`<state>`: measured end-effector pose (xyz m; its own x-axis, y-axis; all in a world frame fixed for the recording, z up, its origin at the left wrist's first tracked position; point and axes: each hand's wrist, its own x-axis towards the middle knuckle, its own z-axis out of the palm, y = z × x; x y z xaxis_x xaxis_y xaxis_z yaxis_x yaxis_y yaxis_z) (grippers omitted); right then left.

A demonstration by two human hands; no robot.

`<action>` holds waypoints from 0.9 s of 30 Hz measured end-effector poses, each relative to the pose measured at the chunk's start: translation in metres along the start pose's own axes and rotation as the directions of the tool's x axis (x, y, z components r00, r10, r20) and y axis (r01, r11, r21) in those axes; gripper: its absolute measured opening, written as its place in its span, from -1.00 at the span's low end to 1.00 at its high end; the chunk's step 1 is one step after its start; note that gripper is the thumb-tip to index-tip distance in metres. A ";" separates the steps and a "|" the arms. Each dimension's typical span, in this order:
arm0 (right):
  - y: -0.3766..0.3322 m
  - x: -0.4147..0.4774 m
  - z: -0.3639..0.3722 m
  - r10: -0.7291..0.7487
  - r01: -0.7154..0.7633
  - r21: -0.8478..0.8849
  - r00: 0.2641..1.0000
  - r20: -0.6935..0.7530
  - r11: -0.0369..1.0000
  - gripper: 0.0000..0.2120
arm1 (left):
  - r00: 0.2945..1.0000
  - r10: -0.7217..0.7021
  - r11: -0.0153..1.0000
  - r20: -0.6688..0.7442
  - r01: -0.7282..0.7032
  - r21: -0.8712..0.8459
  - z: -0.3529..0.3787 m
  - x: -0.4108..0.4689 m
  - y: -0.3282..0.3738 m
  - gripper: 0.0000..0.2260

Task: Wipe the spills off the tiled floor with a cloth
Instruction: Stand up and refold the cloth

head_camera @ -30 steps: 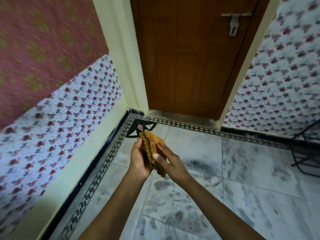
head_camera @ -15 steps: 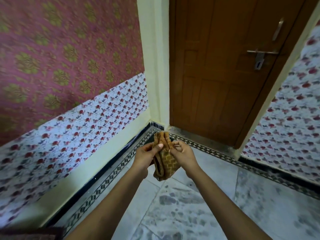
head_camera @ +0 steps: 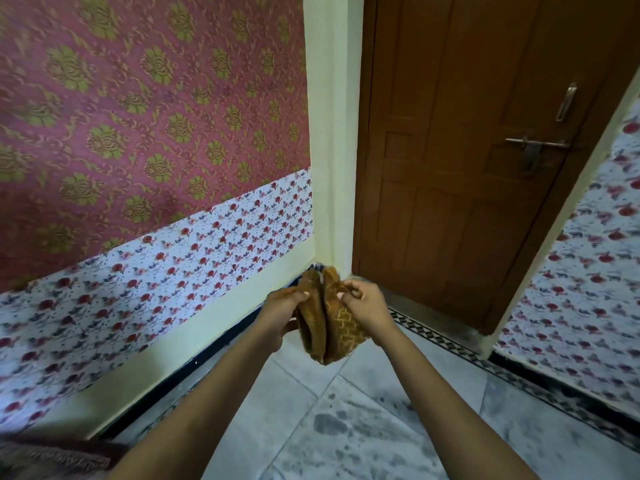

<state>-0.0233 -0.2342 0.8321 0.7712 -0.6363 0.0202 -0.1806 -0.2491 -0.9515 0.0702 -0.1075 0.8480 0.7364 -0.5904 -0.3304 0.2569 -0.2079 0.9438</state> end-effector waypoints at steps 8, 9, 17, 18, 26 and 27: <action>-0.032 0.028 -0.021 -0.199 0.237 -0.249 0.965 0.169 0.939 -0.77 | 0.976 0.215 0.582 0.024 -0.148 0.800 -0.024 0.024 0.018 -0.11; -0.038 0.032 -0.021 -0.215 0.267 -0.277 0.955 0.205 0.923 -0.78 | 0.949 0.301 0.560 0.099 -0.260 0.787 -0.025 0.024 0.025 -0.16; -0.065 0.048 -0.009 -0.211 0.217 -0.185 0.976 0.053 0.959 -0.77 | 0.877 0.392 0.832 0.279 -0.467 0.300 -0.040 0.038 0.051 -0.93; -0.068 0.050 -0.012 -0.203 0.208 -0.194 0.978 0.046 0.959 -0.74 | 0.877 0.396 0.845 0.272 -0.464 0.264 -0.042 0.039 0.051 -0.92; -0.071 0.061 -0.019 -0.081 0.154 -0.305 0.968 0.239 0.940 -0.85 | 0.895 0.400 0.870 0.199 -0.439 0.224 -0.048 0.044 0.071 -0.78; -0.072 0.063 -0.016 -0.106 0.161 -0.241 0.969 0.223 0.957 -0.84 | 0.897 0.413 0.873 0.158 -0.439 0.210 -0.051 0.045 0.075 -0.78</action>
<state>0.0284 -0.2679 0.9065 0.9025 -0.4275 0.0526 -0.1963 -0.5168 -0.8333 0.1539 -0.1100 0.9043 0.6675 -0.7388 0.0934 -0.2308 -0.0860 0.9692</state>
